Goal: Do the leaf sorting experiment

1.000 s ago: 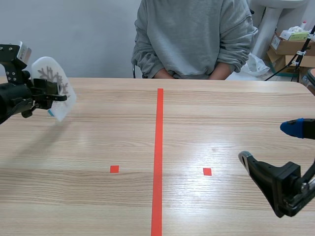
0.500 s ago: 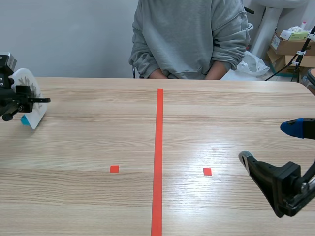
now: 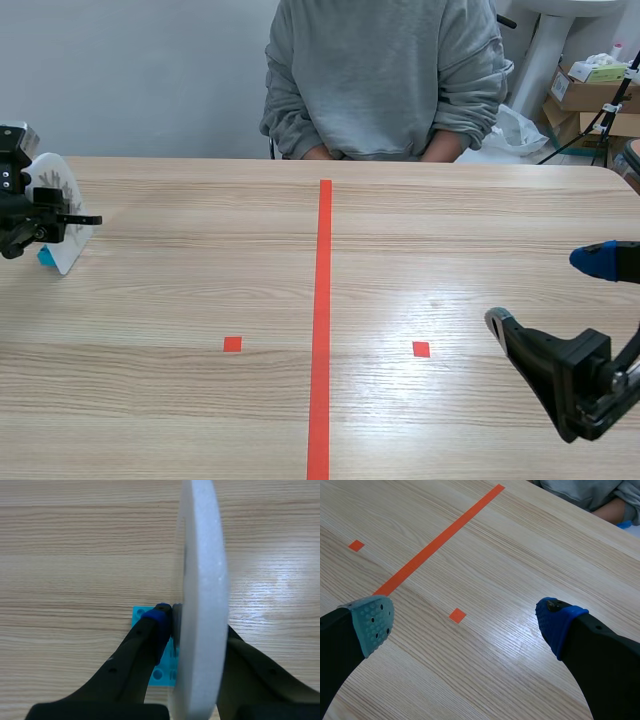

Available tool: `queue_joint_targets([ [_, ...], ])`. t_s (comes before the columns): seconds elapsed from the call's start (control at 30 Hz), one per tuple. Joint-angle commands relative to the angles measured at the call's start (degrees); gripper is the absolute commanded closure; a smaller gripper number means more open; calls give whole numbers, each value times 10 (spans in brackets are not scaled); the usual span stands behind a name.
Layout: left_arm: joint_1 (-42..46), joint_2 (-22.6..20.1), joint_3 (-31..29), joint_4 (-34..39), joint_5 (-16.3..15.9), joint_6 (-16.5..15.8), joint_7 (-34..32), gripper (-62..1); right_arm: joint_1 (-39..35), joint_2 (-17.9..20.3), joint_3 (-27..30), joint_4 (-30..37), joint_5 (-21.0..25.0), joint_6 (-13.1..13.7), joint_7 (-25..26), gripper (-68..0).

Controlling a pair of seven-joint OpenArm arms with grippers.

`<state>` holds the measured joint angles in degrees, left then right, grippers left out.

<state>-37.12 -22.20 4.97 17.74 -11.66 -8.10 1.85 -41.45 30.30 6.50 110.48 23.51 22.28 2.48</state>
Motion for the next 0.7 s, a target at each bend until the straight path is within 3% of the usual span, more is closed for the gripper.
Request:
queue_joint_targets([
  [0.0, -8, -2, 1, 13, 2, 0, -4, -183, 7, 5, 6, 2, 5, 0, 5, -578],
  [0.13, -8, -2, 1, 13, 4, 0, -6, -495, 7, 5, 6, 2, 5, 0, 5, -578],
  [0.2, -9, -3, 1, 14, 4, 0, -6, -617, 7, 5, 6, 2, 5, 0, 5, -578],
  [0.47, -2, -31, 1, 32, -2, -2, -14, -623, 7, 5, 6, 2, 5, 0, 4, -578],
  [0.67, 72, -81, 0, 167, -12, -12, 24, -623, 7, 5, 6, 2, 5, 0, 5, -578],
])
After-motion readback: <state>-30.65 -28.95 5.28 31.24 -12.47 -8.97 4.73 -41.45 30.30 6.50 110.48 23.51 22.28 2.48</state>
